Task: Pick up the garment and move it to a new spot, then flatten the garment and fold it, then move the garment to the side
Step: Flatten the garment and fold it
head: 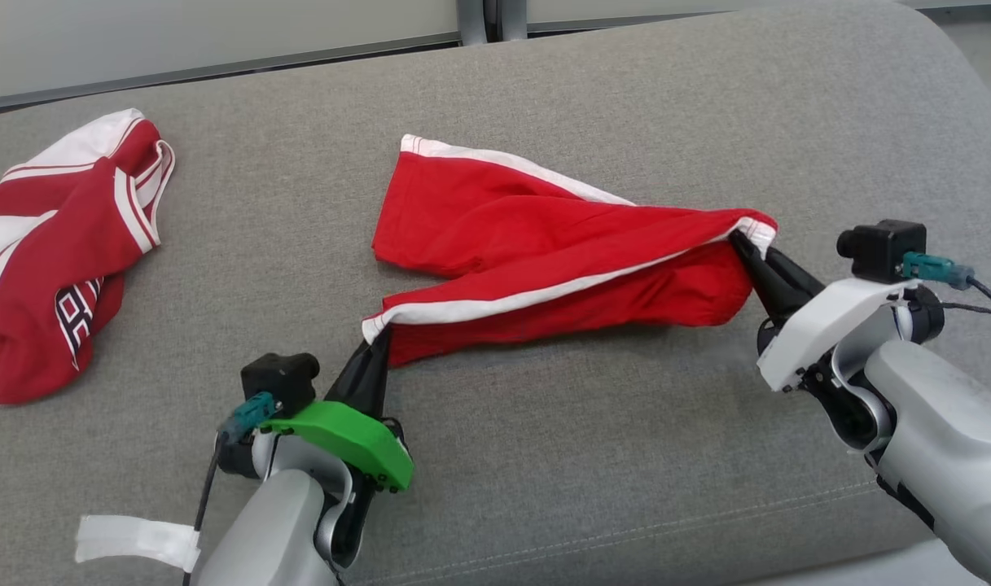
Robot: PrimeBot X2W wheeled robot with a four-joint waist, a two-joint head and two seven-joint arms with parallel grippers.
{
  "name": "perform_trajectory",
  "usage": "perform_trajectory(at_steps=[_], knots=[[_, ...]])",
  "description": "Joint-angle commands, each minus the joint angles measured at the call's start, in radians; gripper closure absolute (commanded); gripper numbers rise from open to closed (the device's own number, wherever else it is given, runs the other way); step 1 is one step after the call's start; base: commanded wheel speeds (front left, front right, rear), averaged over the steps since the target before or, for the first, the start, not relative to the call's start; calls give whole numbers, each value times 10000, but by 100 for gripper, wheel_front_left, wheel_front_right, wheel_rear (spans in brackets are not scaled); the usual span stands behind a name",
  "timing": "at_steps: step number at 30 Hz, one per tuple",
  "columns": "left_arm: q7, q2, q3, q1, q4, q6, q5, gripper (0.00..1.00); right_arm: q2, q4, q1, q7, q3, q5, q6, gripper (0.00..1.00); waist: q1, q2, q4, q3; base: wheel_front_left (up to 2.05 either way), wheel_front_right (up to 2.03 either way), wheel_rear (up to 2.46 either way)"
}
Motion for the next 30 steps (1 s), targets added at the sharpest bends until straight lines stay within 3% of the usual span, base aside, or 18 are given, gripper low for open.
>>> perform_trajectory(at_steps=[1,6,14,20,26,30], knots=[[-41,15,183,69,-317,-60,-369,100,-166,-252,-216,-36,-9,-204,-1,100,0,0,-55,-52,0,0,0],[247,436,331,-117,-1529,-68,-1374,100,-577,-1053,-544,323,-230,-526,-1,100,0,0,-127,-173,0,0,0],[1567,1650,597,-812,-4012,-71,-2302,100,-1293,-2463,-913,1599,-946,-671,-1,100,0,0,-99,-519,0,0,0],[2563,2177,990,-1461,-5456,213,-2691,100,-1652,-3244,-1143,2570,-1445,-819,-1,100,0,0,-45,-805,0,0,0],[3674,2682,1012,-2390,-6736,533,-2635,100,-1615,-3960,-1647,3613,-2086,-1199,-1,100,0,0,49,-988,0,0,0],[4488,2790,1105,-3426,-6931,895,-2746,100,-1262,-3994,-2405,4391,-2570,-1425,-1,100,0,0,248,-725,0,0,0]])
